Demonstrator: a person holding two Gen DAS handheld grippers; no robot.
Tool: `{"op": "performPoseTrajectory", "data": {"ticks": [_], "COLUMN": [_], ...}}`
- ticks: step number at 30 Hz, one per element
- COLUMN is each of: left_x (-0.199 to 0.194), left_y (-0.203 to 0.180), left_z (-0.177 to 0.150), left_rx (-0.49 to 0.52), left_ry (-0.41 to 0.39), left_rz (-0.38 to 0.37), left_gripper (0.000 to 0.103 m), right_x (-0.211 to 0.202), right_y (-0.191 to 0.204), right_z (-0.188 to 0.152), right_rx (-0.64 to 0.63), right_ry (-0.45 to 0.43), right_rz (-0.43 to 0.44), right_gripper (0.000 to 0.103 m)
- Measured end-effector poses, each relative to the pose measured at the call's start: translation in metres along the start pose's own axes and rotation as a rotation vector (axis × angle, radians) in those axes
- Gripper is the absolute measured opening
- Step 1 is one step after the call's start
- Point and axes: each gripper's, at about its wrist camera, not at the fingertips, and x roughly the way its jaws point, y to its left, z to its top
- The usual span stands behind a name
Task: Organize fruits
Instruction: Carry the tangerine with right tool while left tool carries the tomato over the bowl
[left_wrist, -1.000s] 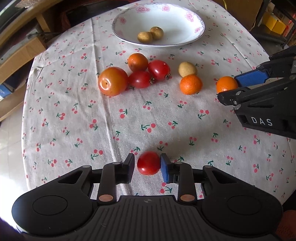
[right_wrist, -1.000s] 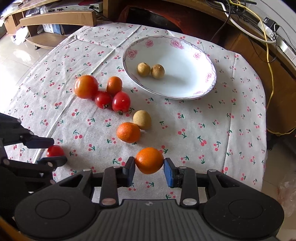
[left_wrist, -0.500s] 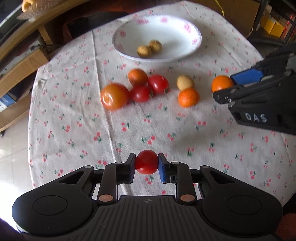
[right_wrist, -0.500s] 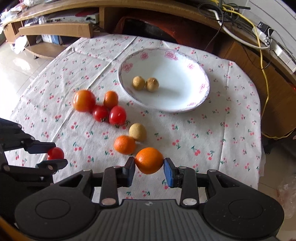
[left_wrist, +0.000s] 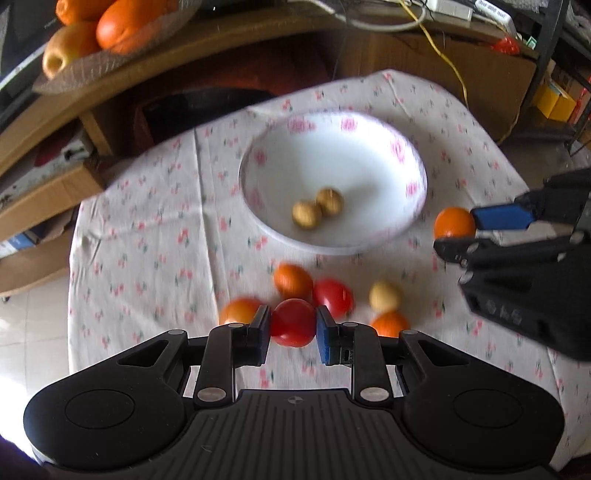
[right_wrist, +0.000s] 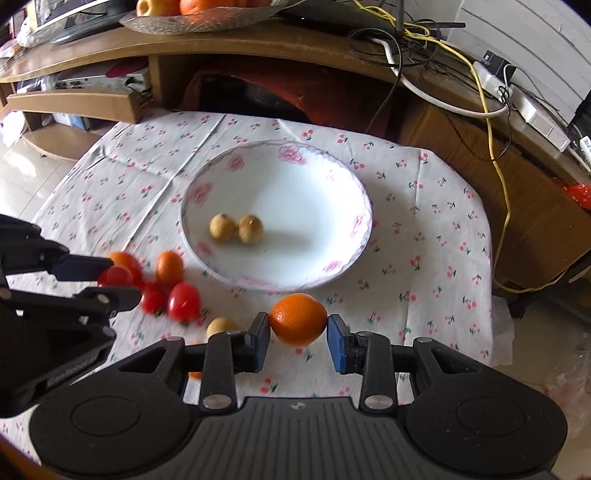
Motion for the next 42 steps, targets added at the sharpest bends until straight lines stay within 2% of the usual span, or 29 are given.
{"op": "performPoseTrajectory", "data": {"ticks": [7,16,26,33,36,42], "left_x": [0.013,0.037,0.057,0.059,0.056,0.052], "left_y": [-0.005,-0.004,0.005,0.006,0.006,0.006], "left_z": [0.028,0.051,0.060,0.062,0.063,0.064], "left_rx": [0.009,-0.003,-0.034,-0.056,-0.055,-0.054], "left_ry": [-0.021,-0.010,0.006,0.005,-0.002,-0.011], "left_rz": [-0.001,0.004,0.005,-0.008,-0.003,0.003], "left_gripper": [0.033,0.033,0.034,0.038,0.042,0.043], "right_x": [0.020,0.039,0.054,0.056,0.055,0.051], "right_y": [-0.009,-0.020,-0.024,-0.029,-0.029,-0.028], "right_z": [0.016,0.029,0.039,0.041,0.041,0.041], "right_rx": [0.011,0.040,0.063,0.092,0.101,0.100], "right_ry": [0.007,-0.002,-0.004,-0.020,-0.024,-0.037], "right_rz": [-0.021,-0.016,0.000,0.020,0.026,0.026], "right_gripper": [0.034,0.034,0.034,0.034,0.034,0.034]}}
